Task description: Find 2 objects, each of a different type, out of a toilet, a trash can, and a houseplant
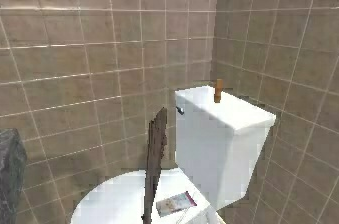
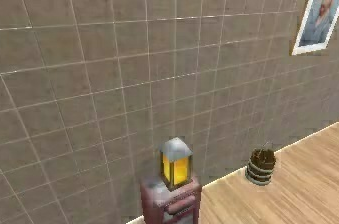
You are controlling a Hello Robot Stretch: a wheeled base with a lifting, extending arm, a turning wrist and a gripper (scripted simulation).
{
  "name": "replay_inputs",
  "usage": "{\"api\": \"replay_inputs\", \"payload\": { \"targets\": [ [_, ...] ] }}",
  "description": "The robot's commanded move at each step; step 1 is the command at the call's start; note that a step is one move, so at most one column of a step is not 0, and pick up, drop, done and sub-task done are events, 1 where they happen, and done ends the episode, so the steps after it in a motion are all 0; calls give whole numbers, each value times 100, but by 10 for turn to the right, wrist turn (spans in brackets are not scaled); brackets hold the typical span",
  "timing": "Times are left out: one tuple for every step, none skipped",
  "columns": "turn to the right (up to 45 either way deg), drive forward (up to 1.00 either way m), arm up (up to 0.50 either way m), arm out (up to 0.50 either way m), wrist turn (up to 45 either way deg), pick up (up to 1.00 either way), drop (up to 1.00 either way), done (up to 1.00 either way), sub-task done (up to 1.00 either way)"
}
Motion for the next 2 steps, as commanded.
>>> {"api": "replay_inputs", "payload": {
  "targets": [
    [450,0,0,0,0,0,0,0,0],
    [450,0,0,0,0,0,0,0,0]
  ]
}}
